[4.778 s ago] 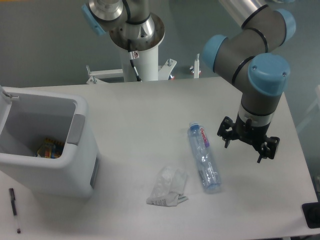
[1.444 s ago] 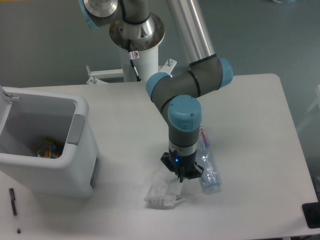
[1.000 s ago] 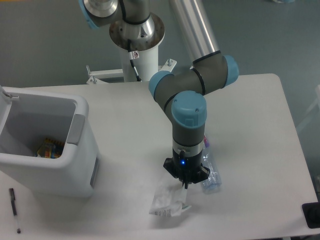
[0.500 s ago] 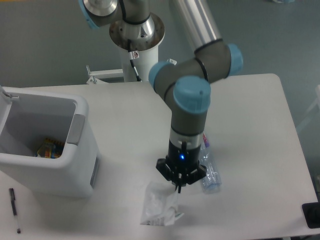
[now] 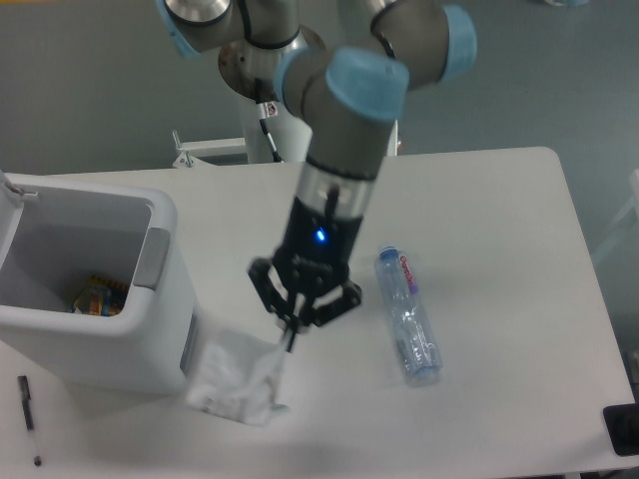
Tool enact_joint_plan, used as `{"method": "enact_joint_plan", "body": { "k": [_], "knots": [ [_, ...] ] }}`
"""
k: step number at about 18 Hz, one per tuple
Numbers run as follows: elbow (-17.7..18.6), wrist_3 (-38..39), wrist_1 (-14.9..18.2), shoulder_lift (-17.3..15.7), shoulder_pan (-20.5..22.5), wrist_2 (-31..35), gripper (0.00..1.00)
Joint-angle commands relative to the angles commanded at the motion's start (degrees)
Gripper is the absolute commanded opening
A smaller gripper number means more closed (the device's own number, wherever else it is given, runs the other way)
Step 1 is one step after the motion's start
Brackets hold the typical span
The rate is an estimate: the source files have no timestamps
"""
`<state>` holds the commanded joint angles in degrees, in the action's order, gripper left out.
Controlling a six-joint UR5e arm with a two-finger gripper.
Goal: Place the trash in the trash can
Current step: 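Lift the plastic bag and carry it over the white bin, then open the gripper to drop the bag into the bin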
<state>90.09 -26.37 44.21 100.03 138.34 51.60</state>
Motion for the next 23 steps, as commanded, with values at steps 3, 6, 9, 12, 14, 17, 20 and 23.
{"method": "enact_joint_plan", "body": {
  "k": [3, 6, 9, 12, 14, 17, 20, 23],
  "knots": [
    [0.4, -0.7, -0.3, -1.6, -1.1, -0.3, 0.00],
    [0.8, -0.7, -0.4, -1.8, -4.3, -0.4, 0.00],
    [2.3, -1.0, -0.5, -2.2, -7.4, -0.4, 0.00],
    [5.0, -1.1, -0.5, -4.0, -7.9, -0.6, 0.00],
    [7.4, -1.6, -0.5, -6.1, -7.8, -0.6, 0.00],
    [10.3, -2.9, -0.5, -8.4, -7.8, -0.6, 0.00],
    [11.0, -3.2, -0.5, -8.8, -7.9, -0.6, 0.04],
    [11.0, -3.2, -0.6, -9.1, -8.1, -0.6, 0.21]
  ]
}}
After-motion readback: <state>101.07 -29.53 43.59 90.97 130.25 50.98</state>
